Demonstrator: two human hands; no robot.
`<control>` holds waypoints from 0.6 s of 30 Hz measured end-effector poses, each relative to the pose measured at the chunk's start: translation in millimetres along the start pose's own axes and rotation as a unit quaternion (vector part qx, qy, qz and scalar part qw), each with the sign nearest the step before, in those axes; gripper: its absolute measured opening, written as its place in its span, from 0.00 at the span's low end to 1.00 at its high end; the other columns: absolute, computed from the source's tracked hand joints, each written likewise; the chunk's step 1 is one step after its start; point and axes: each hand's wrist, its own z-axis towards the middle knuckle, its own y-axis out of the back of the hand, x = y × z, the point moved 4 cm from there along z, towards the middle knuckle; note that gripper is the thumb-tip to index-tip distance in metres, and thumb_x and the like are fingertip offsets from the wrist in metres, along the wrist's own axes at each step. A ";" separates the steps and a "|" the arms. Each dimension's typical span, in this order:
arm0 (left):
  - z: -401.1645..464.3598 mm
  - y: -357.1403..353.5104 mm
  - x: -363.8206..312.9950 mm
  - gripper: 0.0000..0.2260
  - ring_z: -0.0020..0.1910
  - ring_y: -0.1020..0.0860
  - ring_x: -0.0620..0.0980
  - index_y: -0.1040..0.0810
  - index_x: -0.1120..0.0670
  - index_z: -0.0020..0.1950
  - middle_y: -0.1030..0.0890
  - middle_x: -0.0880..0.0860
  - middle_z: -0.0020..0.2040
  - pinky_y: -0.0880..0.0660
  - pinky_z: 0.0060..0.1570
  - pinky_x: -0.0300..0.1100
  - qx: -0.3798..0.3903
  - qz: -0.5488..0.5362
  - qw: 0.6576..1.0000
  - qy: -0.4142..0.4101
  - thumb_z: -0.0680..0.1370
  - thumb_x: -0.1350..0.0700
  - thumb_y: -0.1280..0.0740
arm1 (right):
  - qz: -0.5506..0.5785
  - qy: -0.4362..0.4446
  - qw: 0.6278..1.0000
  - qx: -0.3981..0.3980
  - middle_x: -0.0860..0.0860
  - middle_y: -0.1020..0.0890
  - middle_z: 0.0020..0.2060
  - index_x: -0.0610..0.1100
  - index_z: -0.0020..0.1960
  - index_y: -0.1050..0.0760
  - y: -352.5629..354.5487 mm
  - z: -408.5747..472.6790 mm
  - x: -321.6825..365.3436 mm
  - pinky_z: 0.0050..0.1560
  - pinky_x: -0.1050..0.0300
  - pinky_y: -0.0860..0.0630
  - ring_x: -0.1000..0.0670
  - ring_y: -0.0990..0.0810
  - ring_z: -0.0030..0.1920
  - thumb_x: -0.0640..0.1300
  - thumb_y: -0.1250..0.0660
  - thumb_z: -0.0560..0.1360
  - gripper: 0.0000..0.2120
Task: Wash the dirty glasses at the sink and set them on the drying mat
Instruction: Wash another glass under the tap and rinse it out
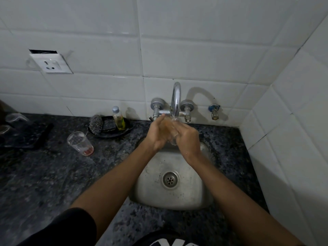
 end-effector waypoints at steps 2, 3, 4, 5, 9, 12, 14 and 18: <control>1.5 1.0 2.7 0.19 0.44 0.18 0.53 0.17 0.56 0.44 0.17 0.55 0.43 0.23 0.49 0.49 0.004 -0.009 1.000 0.011 0.85 0.46 0.40 | -0.045 0.098 0.993 0.046 0.42 0.17 0.64 0.38 0.70 0.21 -3.4 -4.0 5.3 0.65 0.49 0.21 0.48 0.17 0.64 0.31 0.28 0.77 0.22; 3.6 0.5 3.7 0.19 0.43 0.18 0.53 0.17 0.56 0.43 0.18 0.55 0.43 0.23 0.50 0.49 0.003 0.012 1.000 0.016 0.84 0.45 0.39 | -0.076 0.146 0.985 0.051 0.41 0.18 0.65 0.37 0.70 0.21 -3.6 -6.6 6.4 0.67 0.49 0.21 0.46 0.18 0.66 0.31 0.26 0.75 0.24; 5.1 0.8 3.6 0.18 0.44 0.18 0.53 0.16 0.56 0.45 0.17 0.56 0.44 0.22 0.51 0.49 -0.007 0.046 0.999 0.016 0.83 0.44 0.36 | -0.086 0.163 0.982 0.041 0.40 0.17 0.65 0.36 0.69 0.21 -2.3 -7.7 5.7 0.67 0.48 0.21 0.44 0.18 0.66 0.31 0.25 0.74 0.24; 8.9 3.4 2.6 0.16 0.46 0.17 0.54 0.15 0.57 0.48 0.16 0.56 0.47 0.21 0.51 0.50 -0.021 0.073 0.997 0.014 0.80 0.43 0.30 | -0.077 0.144 0.986 0.025 0.40 0.17 0.64 0.36 0.68 0.20 -0.9 -8.0 4.8 0.66 0.49 0.20 0.44 0.17 0.65 0.32 0.25 0.74 0.22; 13.3 14.7 3.6 0.20 0.53 0.15 0.56 0.16 0.60 0.58 0.15 0.59 0.54 0.19 0.49 0.51 -0.063 0.083 0.994 -0.013 0.75 0.46 0.25 | -0.005 -0.007 1.000 -0.027 0.45 0.12 0.53 0.42 0.65 0.17 -0.6 -3.9 -2.8 0.51 0.59 0.18 0.49 0.13 0.51 0.42 0.28 0.80 0.14; 7.0 8.4 9.4 0.14 0.46 0.19 0.54 0.18 0.57 0.49 0.18 0.56 0.46 0.22 0.48 0.49 -0.023 0.065 0.998 -0.001 0.82 0.48 0.36 | -0.047 0.028 0.998 -0.012 0.44 0.12 0.51 0.40 0.63 0.16 -0.8 -1.1 -1.7 0.49 0.54 0.15 0.46 0.12 0.49 0.38 0.26 0.78 0.14; 6.9 6.6 10.7 0.17 0.46 0.18 0.53 0.16 0.55 0.49 0.17 0.55 0.46 0.22 0.49 0.49 -0.034 0.093 0.995 0.018 0.81 0.43 0.34 | -0.102 0.121 0.987 0.012 0.41 0.14 0.58 0.38 0.65 0.18 -2.2 -5.9 1.8 0.58 0.51 0.16 0.44 0.13 0.57 0.34 0.23 0.74 0.19; 16.9 18.3 6.3 0.28 0.53 0.15 0.57 0.15 0.58 0.60 0.14 0.59 0.56 0.18 0.50 0.51 -0.097 0.127 0.987 0.005 0.68 0.41 0.21 | -0.073 0.074 0.995 0.007 0.43 0.13 0.56 0.41 0.65 0.17 -0.5 -5.9 -3.8 0.56 0.51 0.16 0.46 0.13 0.54 0.40 0.25 0.78 0.16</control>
